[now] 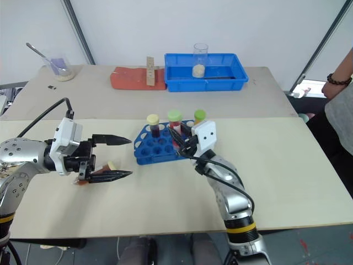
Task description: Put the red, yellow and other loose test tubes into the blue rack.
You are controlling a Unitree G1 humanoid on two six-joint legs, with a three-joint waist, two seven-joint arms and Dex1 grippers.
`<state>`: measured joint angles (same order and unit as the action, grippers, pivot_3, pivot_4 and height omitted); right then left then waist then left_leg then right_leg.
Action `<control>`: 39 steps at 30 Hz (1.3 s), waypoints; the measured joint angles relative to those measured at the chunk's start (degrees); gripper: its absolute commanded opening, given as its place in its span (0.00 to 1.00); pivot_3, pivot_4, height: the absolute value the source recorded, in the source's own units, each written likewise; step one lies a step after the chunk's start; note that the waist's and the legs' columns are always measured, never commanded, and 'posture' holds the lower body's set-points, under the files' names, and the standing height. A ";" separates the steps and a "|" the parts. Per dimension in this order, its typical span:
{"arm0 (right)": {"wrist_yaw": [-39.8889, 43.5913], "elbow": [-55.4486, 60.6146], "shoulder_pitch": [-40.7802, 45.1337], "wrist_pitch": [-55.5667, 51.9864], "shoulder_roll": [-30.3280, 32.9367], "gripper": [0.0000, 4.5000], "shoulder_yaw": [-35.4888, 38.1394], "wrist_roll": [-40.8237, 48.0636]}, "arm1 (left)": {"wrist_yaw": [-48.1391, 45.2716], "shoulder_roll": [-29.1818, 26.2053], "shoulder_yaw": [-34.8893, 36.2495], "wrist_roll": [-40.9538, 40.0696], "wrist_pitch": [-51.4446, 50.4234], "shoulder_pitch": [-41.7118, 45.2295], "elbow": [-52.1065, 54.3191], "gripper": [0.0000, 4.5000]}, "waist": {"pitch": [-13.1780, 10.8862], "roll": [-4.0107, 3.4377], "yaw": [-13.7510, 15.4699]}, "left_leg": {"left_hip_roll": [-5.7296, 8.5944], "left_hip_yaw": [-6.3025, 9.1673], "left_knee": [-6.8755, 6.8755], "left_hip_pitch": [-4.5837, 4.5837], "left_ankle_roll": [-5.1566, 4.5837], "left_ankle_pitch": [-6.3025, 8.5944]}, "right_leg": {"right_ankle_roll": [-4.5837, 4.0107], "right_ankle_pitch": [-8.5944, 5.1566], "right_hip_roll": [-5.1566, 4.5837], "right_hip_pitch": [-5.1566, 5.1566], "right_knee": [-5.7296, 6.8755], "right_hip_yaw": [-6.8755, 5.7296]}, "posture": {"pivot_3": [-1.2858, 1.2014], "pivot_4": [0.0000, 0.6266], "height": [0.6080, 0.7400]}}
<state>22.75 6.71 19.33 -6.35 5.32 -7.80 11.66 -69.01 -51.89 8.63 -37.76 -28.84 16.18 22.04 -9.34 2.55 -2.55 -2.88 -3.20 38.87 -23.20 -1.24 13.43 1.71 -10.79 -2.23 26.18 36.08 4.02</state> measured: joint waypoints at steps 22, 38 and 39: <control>-3.42 -9.51 -2.15 16.34 -3.18 0.22 -0.92 -6.92 | 0.23 -1.22 0.00 -0.65 -0.09 -0.27 -0.32 1.00 | 0.00 -0.01 -0.05 | 0.00 0.00 0.00 0.05 0.00 0.00 | -0.03 -0.01 0.00 -0.04 0.01 0.00 | 0.52 0.24 1.00; -6.56 -9.73 -3.94 18.64 -4.84 0.22 -1.93 -8.78 | 1.07 -0.42 0.00 -0.68 -0.13 -0.20 -0.38 1.00 | 0.00 -0.02 -0.07 | -0.01 0.00 0.00 0.10 0.01 -0.01 | -0.04 -0.03 0.00 -0.06 0.04 0.00 | 0.52 0.24 1.00; -6.57 -9.61 -4.06 18.64 -4.87 0.22 -2.08 -8.79 | 1.13 -0.42 0.00 -0.68 -0.13 -0.20 -0.37 1.00 | 0.00 -0.02 -0.08 | -0.01 0.00 0.00 0.10 0.01 -0.01 | -0.04 -0.03 0.00 -0.06 0.04 0.00 | 0.52 0.24 1.00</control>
<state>16.18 -2.89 15.27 12.29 0.45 -9.88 2.88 -67.89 -52.31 8.63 -38.45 -28.97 15.98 21.66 -9.34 2.54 -2.63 -2.89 -3.20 38.88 -23.10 -1.23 13.42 1.67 -10.81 -2.23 26.12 36.13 4.02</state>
